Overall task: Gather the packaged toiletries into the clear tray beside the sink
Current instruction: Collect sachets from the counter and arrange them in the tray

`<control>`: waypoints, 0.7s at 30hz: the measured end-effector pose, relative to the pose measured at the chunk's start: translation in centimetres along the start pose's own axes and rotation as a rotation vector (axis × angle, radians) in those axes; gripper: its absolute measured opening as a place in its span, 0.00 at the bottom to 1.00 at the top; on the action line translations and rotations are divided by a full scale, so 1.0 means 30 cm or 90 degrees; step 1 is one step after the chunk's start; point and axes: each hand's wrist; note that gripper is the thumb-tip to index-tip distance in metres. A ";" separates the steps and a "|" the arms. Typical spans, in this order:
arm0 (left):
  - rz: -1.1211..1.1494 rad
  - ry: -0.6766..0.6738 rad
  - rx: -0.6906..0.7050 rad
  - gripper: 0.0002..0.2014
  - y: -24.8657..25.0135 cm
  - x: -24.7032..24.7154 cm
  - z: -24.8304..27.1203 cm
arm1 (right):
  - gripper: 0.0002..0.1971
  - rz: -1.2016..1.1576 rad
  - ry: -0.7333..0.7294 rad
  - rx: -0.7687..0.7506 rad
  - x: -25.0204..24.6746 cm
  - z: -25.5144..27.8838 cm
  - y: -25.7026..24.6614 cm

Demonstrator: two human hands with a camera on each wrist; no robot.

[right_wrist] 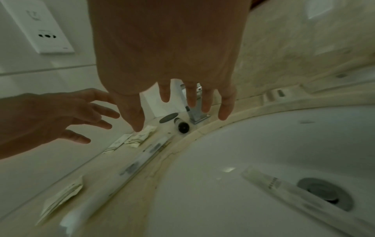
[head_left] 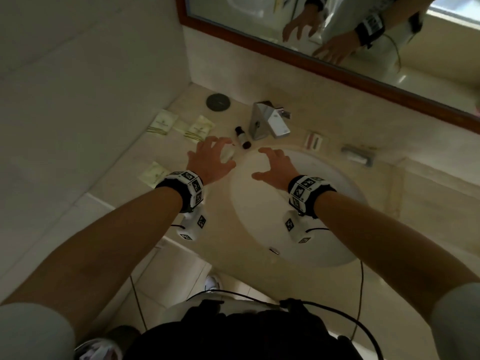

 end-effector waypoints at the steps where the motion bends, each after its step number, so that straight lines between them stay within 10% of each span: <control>1: 0.001 -0.001 -0.002 0.29 -0.028 -0.015 -0.006 | 0.39 -0.001 -0.005 -0.007 0.011 -0.020 -0.025; 21: -0.143 -0.037 -0.076 0.34 -0.488 -0.150 -0.110 | 0.40 0.028 -0.093 -0.110 0.198 -0.328 -0.327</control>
Point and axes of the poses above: each hand's wrist, its own z-axis away from the middle knuckle, its own x-axis out of the palm, y = z × x, and after that the axes turned 15 degrees about -x, right-handed
